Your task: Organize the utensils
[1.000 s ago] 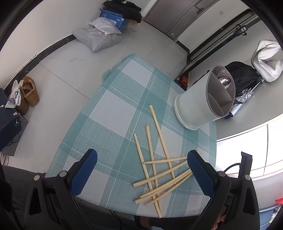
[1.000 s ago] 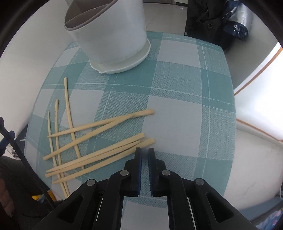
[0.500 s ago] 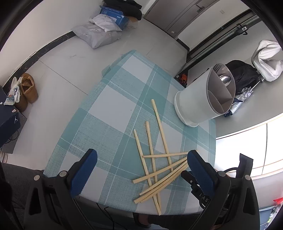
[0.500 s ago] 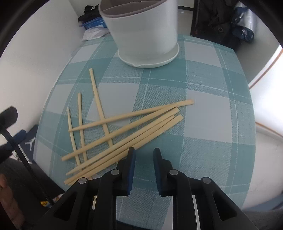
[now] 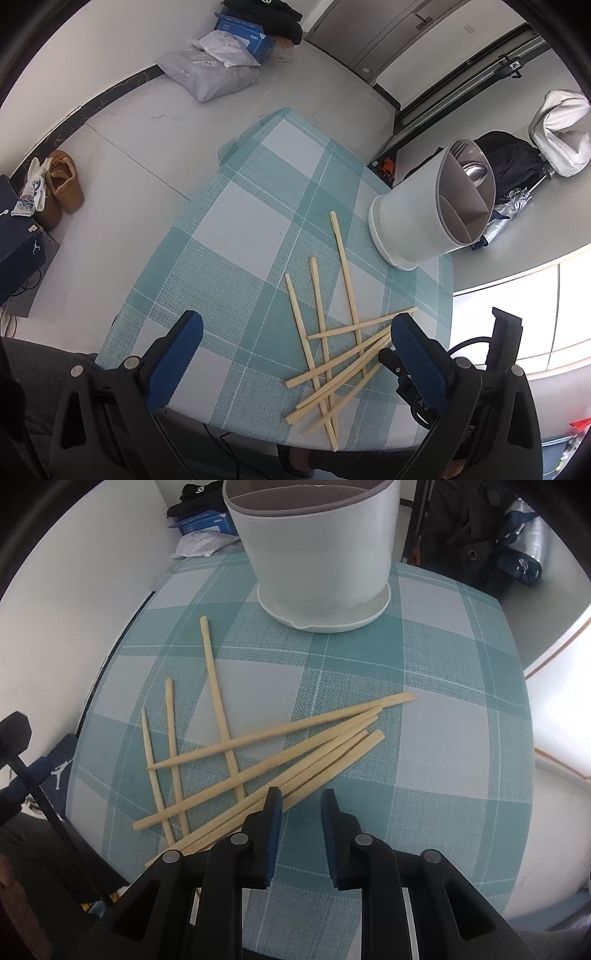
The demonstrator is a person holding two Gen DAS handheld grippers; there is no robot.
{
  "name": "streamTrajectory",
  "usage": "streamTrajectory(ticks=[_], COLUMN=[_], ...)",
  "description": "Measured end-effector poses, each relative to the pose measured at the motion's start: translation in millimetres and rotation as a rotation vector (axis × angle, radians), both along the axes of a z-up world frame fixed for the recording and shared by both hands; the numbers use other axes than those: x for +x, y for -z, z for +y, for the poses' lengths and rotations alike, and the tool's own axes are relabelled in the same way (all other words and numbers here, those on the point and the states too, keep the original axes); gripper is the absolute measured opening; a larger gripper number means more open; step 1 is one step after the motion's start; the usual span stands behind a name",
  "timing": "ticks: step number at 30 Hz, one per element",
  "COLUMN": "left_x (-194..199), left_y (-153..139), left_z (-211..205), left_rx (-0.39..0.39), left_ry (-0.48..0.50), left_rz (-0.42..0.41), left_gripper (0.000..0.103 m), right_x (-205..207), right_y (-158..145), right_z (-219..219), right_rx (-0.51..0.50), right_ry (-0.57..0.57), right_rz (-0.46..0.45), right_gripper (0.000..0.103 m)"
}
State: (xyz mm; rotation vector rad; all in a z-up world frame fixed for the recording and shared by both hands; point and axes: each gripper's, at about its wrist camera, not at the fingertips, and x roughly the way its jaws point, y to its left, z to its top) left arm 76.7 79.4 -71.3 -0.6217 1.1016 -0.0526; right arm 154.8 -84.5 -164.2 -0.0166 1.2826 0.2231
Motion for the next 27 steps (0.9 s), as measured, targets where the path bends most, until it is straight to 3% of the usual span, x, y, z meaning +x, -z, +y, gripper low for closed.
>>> streamTrajectory(ticks=[12, 16, 19, 27], left_x=[4, 4, 5, 3], left_y=[3, 4, 5, -4], left_z=[1, 3, 2, -10], left_rx=[-0.012, -0.024, -0.019, 0.130], left_ry=[-0.006, -0.013, -0.016, 0.021], left_rz=[0.017, 0.024, 0.028, -0.069], left_gripper=[0.100, 0.100, 0.100, 0.100], right_x=[6, -2, -5, 15], right_y=[-1, -1, -1, -3], right_z=[-19, -31, -31, -29], right_rx=[-0.126, -0.144, -0.171, -0.123], right_ry=[-0.167, -0.233, -0.275, -0.225], right_rz=[0.054, 0.107, 0.097, 0.022], right_gripper=[0.006, 0.006, 0.009, 0.010])
